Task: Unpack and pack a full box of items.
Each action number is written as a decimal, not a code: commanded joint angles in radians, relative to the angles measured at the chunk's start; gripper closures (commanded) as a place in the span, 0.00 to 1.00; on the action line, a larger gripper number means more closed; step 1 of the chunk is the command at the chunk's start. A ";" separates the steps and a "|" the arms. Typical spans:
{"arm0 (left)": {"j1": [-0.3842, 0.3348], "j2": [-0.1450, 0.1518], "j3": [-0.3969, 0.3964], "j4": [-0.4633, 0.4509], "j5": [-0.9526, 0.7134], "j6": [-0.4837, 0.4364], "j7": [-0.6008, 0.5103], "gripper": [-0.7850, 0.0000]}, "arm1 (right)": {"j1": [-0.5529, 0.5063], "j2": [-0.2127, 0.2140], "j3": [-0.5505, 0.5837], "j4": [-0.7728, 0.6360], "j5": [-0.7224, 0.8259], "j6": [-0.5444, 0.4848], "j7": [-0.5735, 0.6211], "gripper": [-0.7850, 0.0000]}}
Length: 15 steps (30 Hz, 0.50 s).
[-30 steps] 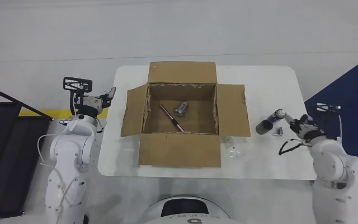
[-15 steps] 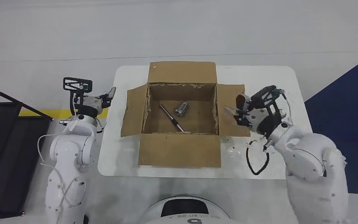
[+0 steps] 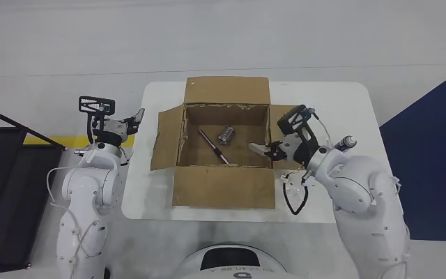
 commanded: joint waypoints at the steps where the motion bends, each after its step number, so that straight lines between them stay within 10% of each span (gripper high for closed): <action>1: 0.000 0.000 0.000 0.000 0.000 0.000 0.000 0.00 | 0.000 0.001 -0.031 0.018 -0.012 -0.023 0.011 0.00; 15: 0.000 0.000 0.000 0.000 0.000 0.000 0.000 0.00 | 0.361 -0.066 -0.538 0.518 -0.304 0.062 -0.108 0.00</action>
